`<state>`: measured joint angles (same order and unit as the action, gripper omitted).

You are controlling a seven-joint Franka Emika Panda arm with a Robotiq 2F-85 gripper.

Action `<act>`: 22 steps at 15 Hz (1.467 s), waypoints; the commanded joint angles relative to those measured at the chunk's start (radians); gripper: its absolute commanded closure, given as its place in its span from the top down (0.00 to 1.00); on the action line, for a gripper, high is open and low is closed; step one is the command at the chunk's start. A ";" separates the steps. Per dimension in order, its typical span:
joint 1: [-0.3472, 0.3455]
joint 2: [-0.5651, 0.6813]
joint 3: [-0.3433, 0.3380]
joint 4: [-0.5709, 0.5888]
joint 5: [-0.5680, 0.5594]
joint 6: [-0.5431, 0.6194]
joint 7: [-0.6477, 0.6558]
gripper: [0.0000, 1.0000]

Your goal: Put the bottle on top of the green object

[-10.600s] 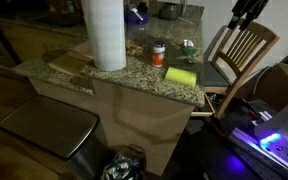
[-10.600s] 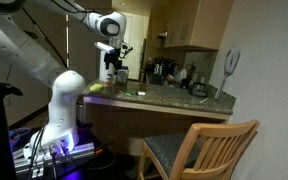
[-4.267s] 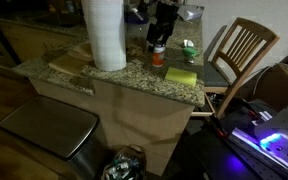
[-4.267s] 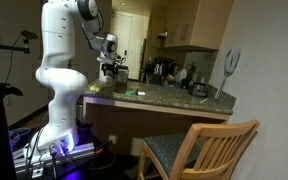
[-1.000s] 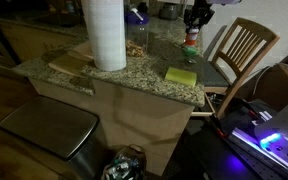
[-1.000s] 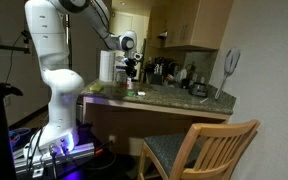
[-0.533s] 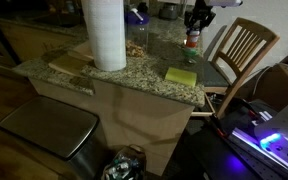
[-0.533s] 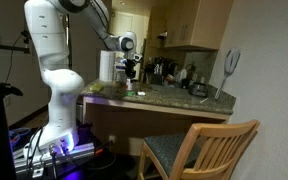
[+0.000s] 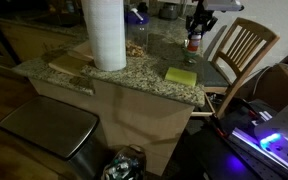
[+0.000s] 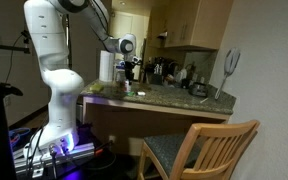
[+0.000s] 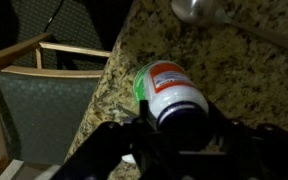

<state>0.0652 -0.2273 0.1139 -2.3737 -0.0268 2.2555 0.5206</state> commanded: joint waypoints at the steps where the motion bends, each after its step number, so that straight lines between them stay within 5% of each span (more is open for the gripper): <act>1: -0.020 -0.018 0.007 -0.044 0.014 0.059 0.036 0.30; 8: -0.021 -0.033 0.011 -0.051 0.007 0.118 0.090 0.30; 18: -0.024 -0.044 0.016 -0.030 -0.010 -0.017 0.151 0.30; 19: -0.055 -0.064 -0.040 -0.066 -0.021 -0.013 0.049 0.30; 22: -0.100 -0.063 -0.072 -0.073 -0.046 0.018 0.026 0.30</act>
<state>0.0213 -0.2660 0.0755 -2.4146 -0.0483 2.2592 0.6086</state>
